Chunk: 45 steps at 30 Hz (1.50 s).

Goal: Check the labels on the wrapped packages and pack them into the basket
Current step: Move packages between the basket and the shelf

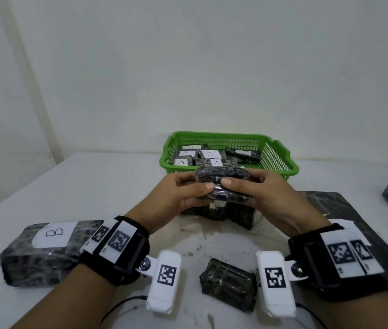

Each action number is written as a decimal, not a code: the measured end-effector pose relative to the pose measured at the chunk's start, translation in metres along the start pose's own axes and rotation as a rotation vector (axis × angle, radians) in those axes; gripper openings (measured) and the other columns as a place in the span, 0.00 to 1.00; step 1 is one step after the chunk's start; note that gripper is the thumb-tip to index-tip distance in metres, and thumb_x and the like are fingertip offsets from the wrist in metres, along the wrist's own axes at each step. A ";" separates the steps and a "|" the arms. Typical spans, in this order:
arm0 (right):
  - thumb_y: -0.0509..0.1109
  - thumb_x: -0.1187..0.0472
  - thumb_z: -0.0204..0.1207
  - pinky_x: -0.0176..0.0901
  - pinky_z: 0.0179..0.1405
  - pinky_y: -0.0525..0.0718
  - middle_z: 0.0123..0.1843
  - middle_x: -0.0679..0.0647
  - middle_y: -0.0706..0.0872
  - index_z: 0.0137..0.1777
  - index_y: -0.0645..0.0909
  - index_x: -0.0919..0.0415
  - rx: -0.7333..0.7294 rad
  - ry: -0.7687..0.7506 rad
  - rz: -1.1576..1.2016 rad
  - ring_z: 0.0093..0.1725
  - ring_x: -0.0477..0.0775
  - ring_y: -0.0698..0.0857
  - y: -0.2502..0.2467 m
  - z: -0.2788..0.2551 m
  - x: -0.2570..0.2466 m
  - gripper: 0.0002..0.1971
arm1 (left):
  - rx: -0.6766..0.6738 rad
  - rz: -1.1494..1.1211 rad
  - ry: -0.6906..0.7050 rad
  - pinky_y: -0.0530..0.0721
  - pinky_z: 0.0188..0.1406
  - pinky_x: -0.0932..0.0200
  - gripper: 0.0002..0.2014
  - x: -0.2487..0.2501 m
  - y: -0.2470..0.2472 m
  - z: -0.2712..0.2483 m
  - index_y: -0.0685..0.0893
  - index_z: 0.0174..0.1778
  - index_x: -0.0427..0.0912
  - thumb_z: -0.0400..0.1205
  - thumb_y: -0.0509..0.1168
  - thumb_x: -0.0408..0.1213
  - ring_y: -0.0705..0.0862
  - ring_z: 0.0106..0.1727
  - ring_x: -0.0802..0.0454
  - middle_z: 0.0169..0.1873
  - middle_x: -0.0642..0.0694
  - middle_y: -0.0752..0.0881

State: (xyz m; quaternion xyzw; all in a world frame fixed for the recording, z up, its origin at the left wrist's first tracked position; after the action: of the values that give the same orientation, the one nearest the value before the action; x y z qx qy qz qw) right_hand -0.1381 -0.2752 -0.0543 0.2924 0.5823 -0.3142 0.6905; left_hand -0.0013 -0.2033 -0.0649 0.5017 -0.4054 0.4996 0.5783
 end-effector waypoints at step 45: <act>0.83 0.57 0.64 0.46 0.48 0.94 0.51 0.60 0.96 0.58 0.92 0.66 0.101 -0.001 -0.015 0.51 0.59 0.96 -0.006 -0.001 0.004 0.22 | 0.154 0.189 0.081 0.88 0.63 0.47 0.21 0.012 -0.008 -0.002 0.83 0.70 0.36 0.81 0.71 0.25 0.90 0.61 0.39 0.58 0.37 0.91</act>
State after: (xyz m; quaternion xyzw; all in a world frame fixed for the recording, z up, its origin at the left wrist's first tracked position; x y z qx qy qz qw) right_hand -0.1428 -0.2781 -0.0588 0.3225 0.5674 -0.3485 0.6727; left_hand 0.0083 -0.1992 -0.0552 0.4835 -0.3875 0.6015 0.5043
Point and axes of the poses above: each hand's wrist, its own z-axis towards the middle knuckle, its own y-axis out of the palm, x = y × z, the point moved 10 cm from there along z, towards the middle knuckle
